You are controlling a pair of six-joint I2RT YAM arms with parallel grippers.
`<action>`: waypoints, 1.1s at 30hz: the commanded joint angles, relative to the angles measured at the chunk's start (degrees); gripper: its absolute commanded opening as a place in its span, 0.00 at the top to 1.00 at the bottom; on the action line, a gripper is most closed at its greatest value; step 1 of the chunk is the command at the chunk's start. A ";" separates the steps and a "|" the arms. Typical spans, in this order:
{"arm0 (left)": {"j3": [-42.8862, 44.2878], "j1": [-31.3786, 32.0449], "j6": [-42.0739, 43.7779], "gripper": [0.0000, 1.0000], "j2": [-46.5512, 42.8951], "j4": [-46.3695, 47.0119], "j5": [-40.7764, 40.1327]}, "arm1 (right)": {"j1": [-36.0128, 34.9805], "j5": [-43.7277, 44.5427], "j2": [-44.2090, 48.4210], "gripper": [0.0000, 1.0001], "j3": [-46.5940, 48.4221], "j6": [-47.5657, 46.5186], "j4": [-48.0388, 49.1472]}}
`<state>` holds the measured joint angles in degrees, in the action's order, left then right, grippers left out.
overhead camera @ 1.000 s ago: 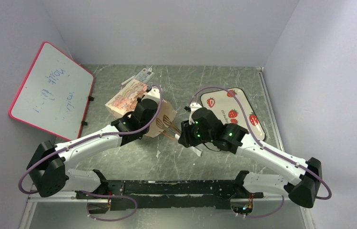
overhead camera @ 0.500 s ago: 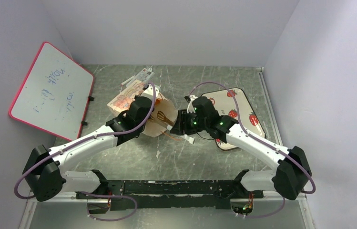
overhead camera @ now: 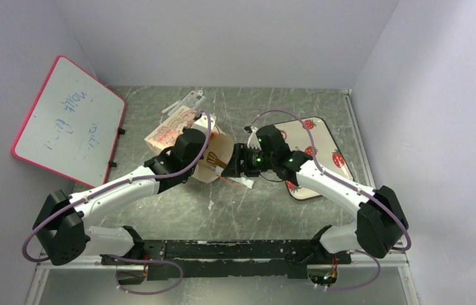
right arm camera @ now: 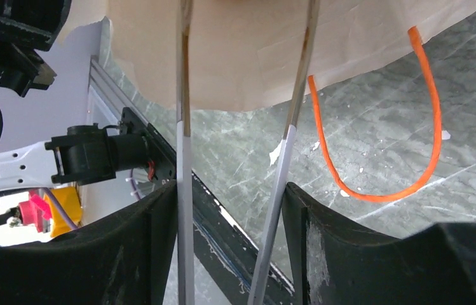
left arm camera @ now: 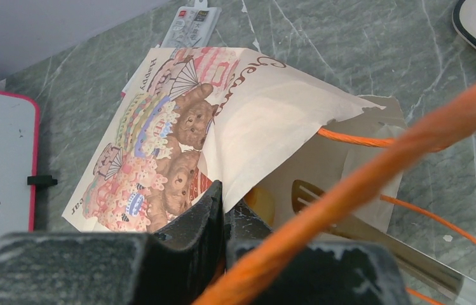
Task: Take the fake bread out of the paper bag
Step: Take out the fake bread from the paper bag.
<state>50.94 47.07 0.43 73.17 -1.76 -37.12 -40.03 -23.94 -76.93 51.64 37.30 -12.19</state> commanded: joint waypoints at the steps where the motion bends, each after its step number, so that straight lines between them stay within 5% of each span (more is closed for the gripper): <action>1: 1.50 -0.25 -0.20 0.93 -0.13 3.31 1.66 | 1.15 -2.29 -1.05 0.38 -0.25 1.32 2.11; 21: 2.23 -0.30 -1.03 0.93 1.61 4.13 5.47 | 1.51 -4.85 -11.82 0.41 1.32 2.38 12.27; 33: 2.92 -0.30 -2.47 0.93 2.24 3.52 -0.85 | 1.45 0.85 -7.10 0.88 0.87 -1.21 4.37</action>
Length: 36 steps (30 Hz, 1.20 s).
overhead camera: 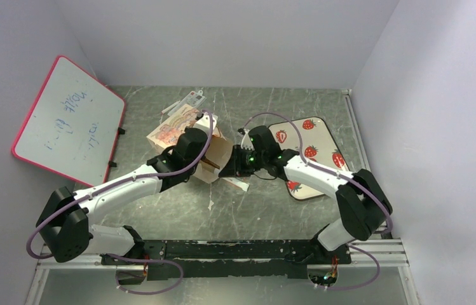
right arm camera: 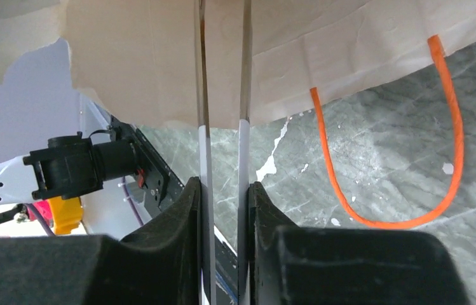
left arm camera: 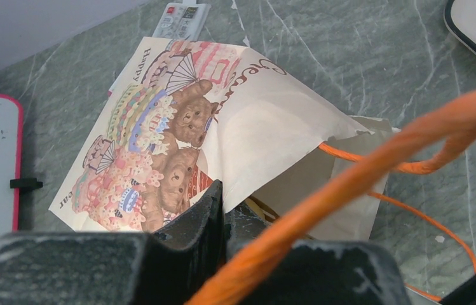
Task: Take the fake bread out of the paper bag
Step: Take out the fake bread from the paper bag.
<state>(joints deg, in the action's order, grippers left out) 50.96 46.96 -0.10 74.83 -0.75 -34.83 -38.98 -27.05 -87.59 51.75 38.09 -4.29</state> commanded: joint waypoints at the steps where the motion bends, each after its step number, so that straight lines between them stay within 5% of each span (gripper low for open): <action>1: 3.13 -0.15 -2.20 0.93 0.78 2.44 -3.67 | 0.40 4.34 4.40 0.89 0.54 -2.23 -4.21; 19: 4.93 -3.46 -10.44 0.93 0.23 -2.41 -9.40 | 0.48 11.58 19.95 0.90 -0.19 -3.45 -18.12; 36: 4.06 -6.25 -13.09 0.93 0.48 -4.81 -9.49 | 0.44 32.90 31.10 0.90 9.93 -3.75 -33.64</action>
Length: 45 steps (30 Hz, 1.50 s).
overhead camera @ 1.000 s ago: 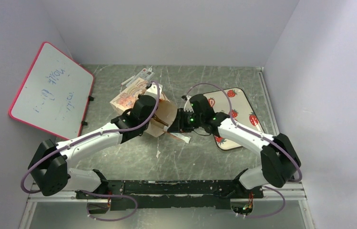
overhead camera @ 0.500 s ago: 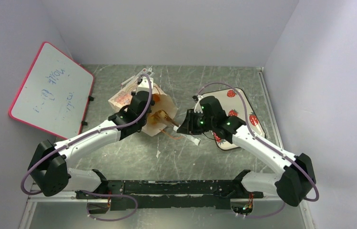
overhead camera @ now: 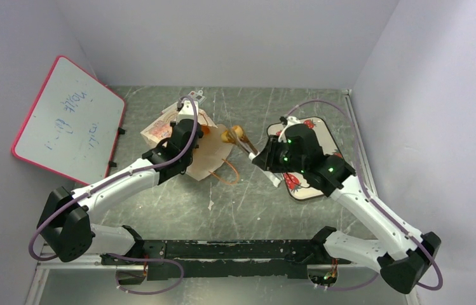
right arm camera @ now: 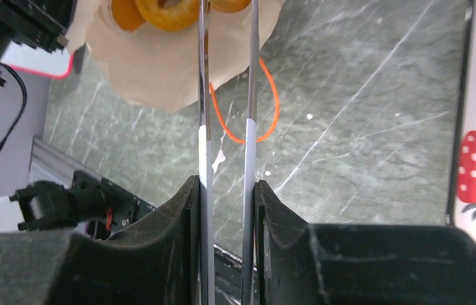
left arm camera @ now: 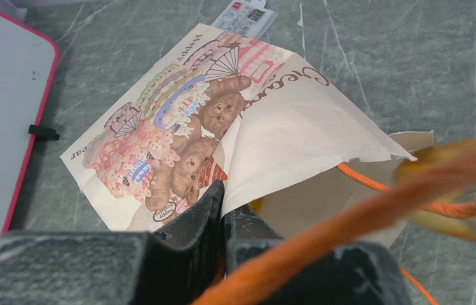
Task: Take the fake bread out of the paper bag
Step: Take out the fake bread from the paper bag, then place the fake bread in the container.
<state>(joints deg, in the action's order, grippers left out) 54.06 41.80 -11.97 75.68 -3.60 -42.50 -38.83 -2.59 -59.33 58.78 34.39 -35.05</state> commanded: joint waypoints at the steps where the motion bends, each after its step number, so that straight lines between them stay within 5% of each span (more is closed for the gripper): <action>1: 1.00 -1.27 -1.22 0.93 -0.44 -2.02 -1.68 | 0.33 10.40 3.13 0.90 3.13 0.10 -3.58; 14: 2.80 -1.83 1.18 0.93 -2.95 -2.96 2.79 | 4.00 28.13 0.11 0.90 -0.63 0.41 -3.15; 23: 0.30 -1.82 2.18 0.93 -6.42 -2.79 5.38 | 13.32 23.59 -2.81 0.88 -9.06 1.87 7.03; 26: -0.13 -1.81 2.83 0.93 -7.05 -2.40 5.99 | 14.57 22.76 -3.62 0.80 -11.46 3.34 8.17; 32: 0.38 -1.81 3.31 0.93 -6.48 -1.61 7.34 | 15.19 21.83 -2.55 0.42 -15.67 7.13 7.07; 45: 0.17 -1.83 2.66 0.93 -5.31 0.14 8.92 | 15.89 20.21 2.26 0.39 -19.78 9.77 2.84</action>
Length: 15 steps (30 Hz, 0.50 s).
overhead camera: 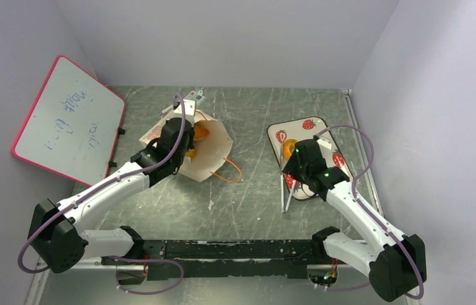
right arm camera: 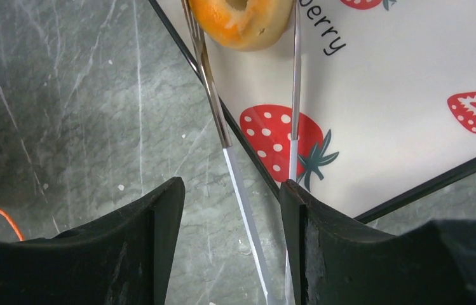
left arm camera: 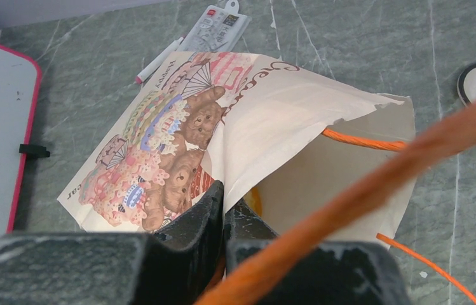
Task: Take the fake bread out of the paper bag
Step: Place the fake bread in the container.
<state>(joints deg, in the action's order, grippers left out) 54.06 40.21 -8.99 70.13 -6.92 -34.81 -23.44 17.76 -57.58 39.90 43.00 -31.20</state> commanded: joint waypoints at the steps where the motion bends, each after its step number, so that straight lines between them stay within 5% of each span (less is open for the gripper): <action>1: 0.12 -0.22 -0.44 0.93 0.29 3.53 1.23 | 0.47 -0.60 0.30 0.39 -0.92 1.01 -1.00; 15: -0.96 -0.25 -0.13 0.93 -0.23 4.17 1.83 | 0.50 1.80 -5.97 0.33 -3.22 2.40 -1.33</action>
<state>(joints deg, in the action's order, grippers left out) 53.69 40.21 -9.02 70.50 -5.72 -34.20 -23.40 17.15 -62.54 37.65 43.81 -31.99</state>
